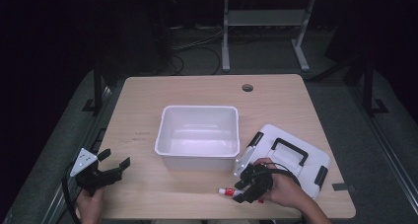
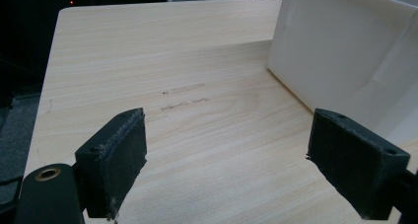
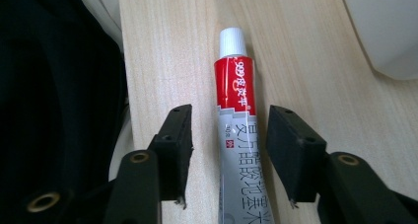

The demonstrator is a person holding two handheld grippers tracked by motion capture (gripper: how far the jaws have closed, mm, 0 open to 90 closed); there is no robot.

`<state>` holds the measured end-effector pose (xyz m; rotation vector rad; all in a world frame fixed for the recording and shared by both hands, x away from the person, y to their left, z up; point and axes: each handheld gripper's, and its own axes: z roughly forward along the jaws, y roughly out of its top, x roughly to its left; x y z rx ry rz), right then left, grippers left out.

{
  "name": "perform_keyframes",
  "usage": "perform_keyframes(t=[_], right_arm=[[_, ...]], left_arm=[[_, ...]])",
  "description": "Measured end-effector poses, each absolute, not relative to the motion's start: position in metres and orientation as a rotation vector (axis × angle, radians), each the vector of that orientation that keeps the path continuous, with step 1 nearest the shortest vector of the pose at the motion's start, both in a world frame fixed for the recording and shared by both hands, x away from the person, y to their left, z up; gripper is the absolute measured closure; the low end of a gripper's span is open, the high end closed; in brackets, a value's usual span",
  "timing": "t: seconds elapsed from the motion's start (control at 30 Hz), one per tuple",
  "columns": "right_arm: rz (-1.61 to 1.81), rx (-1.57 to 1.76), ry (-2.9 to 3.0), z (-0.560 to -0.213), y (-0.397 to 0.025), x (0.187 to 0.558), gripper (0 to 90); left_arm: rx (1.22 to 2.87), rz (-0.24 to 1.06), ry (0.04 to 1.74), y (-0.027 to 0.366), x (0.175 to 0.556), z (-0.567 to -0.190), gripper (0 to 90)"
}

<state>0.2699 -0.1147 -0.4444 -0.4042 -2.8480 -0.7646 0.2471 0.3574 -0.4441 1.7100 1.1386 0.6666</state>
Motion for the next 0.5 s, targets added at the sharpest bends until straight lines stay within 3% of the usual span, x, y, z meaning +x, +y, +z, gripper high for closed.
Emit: perform_keyframes(t=[0.5], right_arm=[[-0.747, -0.350, -2.899, -0.4464, -0.1122, 0.2681, 62.4]], left_arm=[[1.707, 0.665, 1.141, 0.3580, 0.2467, -0.4438, 14.1]])
